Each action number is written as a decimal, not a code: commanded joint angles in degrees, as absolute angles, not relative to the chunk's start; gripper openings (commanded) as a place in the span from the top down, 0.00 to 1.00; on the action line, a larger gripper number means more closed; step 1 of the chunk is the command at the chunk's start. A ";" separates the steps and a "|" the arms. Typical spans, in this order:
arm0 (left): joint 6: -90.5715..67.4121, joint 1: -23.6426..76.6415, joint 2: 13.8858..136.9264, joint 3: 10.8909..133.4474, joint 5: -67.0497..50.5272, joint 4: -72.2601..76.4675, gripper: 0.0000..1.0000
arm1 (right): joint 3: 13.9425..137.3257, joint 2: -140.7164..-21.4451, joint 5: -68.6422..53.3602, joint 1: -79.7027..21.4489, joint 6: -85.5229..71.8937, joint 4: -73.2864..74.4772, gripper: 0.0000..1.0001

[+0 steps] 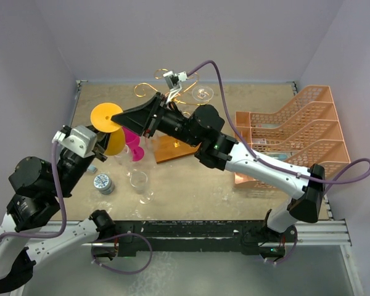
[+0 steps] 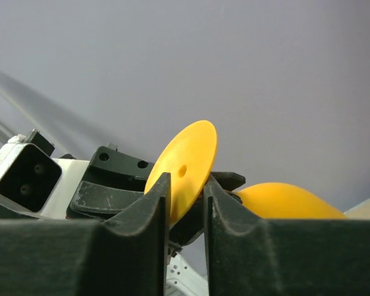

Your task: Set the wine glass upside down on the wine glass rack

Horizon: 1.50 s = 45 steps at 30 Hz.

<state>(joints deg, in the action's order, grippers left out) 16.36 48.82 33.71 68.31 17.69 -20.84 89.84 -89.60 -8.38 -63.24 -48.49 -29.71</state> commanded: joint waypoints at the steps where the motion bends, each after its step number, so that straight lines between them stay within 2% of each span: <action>1: 17.17 48.78 32.88 68.96 16.57 -22.15 0.98 | 89.04 -87.27 -9.67 -63.46 -53.59 -37.39 0.86; 3: 16.19 48.77 32.20 68.67 16.61 -22.11 0.89 | 89.01 -87.48 -9.42 -63.46 -54.75 -38.02 1.00; 6: 12.90 48.77 31.91 69.03 18.33 -23.13 0.69 | 89.13 -88.02 -10.24 -63.46 -56.13 -39.80 1.00; 7: 11.12 48.78 32.28 69.90 19.44 -24.52 0.65 | 88.90 -88.08 -10.42 -63.46 -56.74 -40.80 1.00; 12: 2.26 48.71 31.89 71.41 21.06 -30.58 0.57 | 89.65 -88.86 -9.06 -63.38 -57.72 -43.00 1.00; 20: -16.55 48.72 29.40 69.88 18.28 -29.63 0.55 | 90.90 -90.62 -10.05 -61.49 -55.15 -43.29 1.00; 24: -25.39 48.78 27.57 68.52 17.74 -23.24 0.54 | 88.94 -90.01 -12.27 -60.33 -55.26 -44.94 1.00; 28: -32.05 48.76 27.69 69.50 23.83 -21.23 0.54 | 88.89 -90.00 -13.87 -59.70 -54.70 -44.29 1.00; 36: -34.65 48.73 28.75 69.22 26.02 -14.25 0.54 | 88.38 -90.11 -14.92 -59.50 -53.60 -43.18 1.00; 40: -35.63 48.78 29.86 69.70 29.23 -12.44 0.58 | 88.29 -90.22 -15.98 -59.50 -53.28 -42.86 1.00; 45: -35.34 48.78 31.17 69.36 27.50 -9.64 0.60 | 88.02 -90.43 -15.99 -59.50 -52.74 -42.42 1.00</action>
